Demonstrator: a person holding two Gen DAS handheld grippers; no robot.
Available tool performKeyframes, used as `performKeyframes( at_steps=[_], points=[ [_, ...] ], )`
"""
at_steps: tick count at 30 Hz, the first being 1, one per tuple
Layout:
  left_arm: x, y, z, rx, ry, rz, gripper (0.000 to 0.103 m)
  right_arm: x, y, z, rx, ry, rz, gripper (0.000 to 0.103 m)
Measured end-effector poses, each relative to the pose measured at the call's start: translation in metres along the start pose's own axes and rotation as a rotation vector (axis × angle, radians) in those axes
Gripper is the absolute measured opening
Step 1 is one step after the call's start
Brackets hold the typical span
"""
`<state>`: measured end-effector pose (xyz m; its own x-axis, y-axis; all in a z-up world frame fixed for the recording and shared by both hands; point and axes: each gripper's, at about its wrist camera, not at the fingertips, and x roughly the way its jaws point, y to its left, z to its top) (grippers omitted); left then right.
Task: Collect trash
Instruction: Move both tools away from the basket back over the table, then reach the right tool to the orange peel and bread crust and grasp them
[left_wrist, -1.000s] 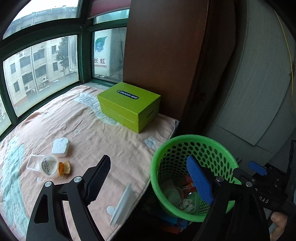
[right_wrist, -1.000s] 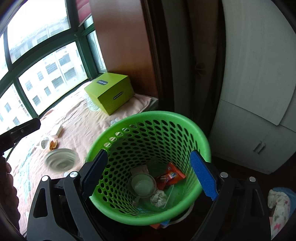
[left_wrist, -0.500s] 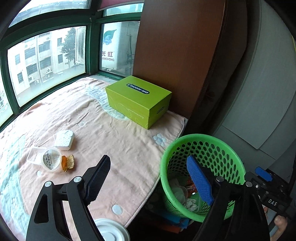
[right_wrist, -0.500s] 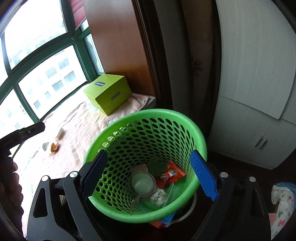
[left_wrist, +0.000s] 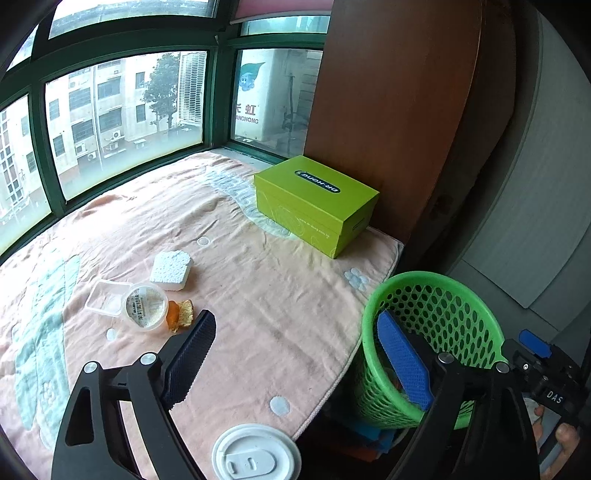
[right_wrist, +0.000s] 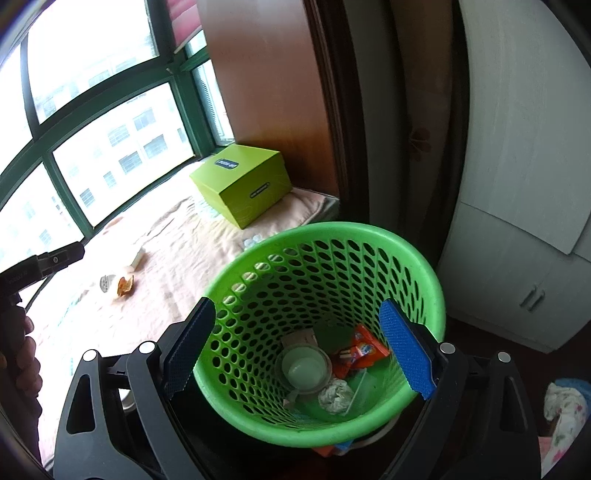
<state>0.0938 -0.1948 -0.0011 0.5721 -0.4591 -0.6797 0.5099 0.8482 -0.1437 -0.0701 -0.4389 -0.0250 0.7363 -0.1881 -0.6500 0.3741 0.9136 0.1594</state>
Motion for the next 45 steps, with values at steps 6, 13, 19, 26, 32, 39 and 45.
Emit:
performKeyframes(
  at_steps=[6,13,19,26,32,39,45],
  points=[
    [-0.006,0.021,-0.007,-0.038,0.006,0.024,0.087,0.006,0.021,0.003,-0.042,0.007,0.034,0.090],
    [-0.008,0.059,-0.012,-0.098,0.010,0.096,0.087,0.017,0.053,0.009,-0.098,0.018,0.086,0.090],
    [-0.007,0.105,-0.013,-0.187,0.028,0.167,0.087,0.032,0.082,0.015,-0.147,0.033,0.131,0.090],
    [0.008,0.164,-0.004,-0.352,0.083,0.258,0.087,0.051,0.112,0.021,-0.185,0.059,0.178,0.090],
    [0.024,0.202,0.001,-0.437,0.115,0.315,0.087,0.072,0.139,0.025,-0.234,0.092,0.221,0.090],
    [0.025,0.227,0.004,-0.451,0.123,0.350,0.087,0.109,0.190,0.021,-0.333,0.159,0.300,0.090],
    [0.020,0.246,0.004,-0.470,0.120,0.361,0.087,0.148,0.240,0.015,-0.416,0.230,0.372,0.089]
  ],
)
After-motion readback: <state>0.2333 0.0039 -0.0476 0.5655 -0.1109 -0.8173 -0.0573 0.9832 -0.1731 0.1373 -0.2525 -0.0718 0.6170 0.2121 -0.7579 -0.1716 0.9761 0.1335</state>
